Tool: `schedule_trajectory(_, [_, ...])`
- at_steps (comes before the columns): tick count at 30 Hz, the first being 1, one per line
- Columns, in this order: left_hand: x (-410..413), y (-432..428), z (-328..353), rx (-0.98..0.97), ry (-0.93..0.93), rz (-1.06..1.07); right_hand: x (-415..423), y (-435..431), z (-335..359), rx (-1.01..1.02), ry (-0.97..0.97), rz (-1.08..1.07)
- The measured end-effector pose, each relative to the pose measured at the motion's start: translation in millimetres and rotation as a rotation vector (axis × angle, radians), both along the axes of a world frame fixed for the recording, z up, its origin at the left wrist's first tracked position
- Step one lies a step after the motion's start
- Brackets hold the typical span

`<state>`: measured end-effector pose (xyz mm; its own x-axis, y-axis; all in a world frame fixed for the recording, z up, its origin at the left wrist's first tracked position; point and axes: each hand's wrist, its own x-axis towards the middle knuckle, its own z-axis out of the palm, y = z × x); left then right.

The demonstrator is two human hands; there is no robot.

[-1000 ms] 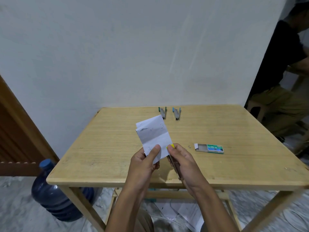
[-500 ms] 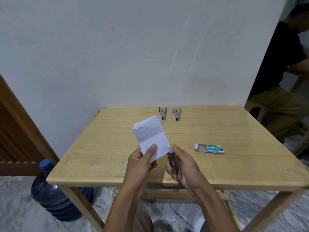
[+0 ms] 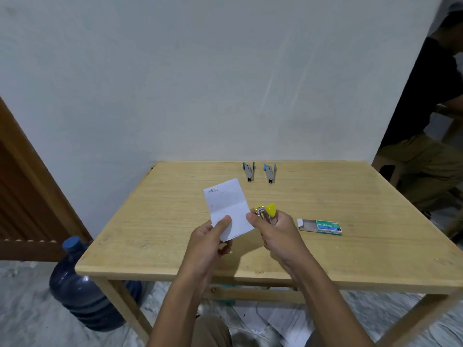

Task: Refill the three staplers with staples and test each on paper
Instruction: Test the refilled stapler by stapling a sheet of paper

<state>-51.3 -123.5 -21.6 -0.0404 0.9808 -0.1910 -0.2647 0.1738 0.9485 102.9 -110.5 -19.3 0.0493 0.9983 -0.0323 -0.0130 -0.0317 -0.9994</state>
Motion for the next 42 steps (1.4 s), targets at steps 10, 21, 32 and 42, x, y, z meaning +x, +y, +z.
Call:
schedule_trajectory(10, [-59.3, 97.9, -15.0, 0.019, 0.629, 0.387, 7.7, 18.7, -2.1, -0.192, -0.145, 0.002])
schedule_trajectory(21, [-70.9, 123.8, -53.0, 0.203, 1.374, 0.328, 0.6, 91.1, -14.9, -0.05, -0.676, 0.151])
schedule_trajectory(32, [-70.5, 133.2, -62.4, 0.215, 1.46, 0.327, -57.2, 203.8, -11.7, -0.005, -1.334, -0.083])
schedule_trajectory(42, [-71.9, 134.4, -65.8, 0.201, 1.473, 0.324, -58.8, 199.5, -29.2, 0.024, -1.002, -0.079])
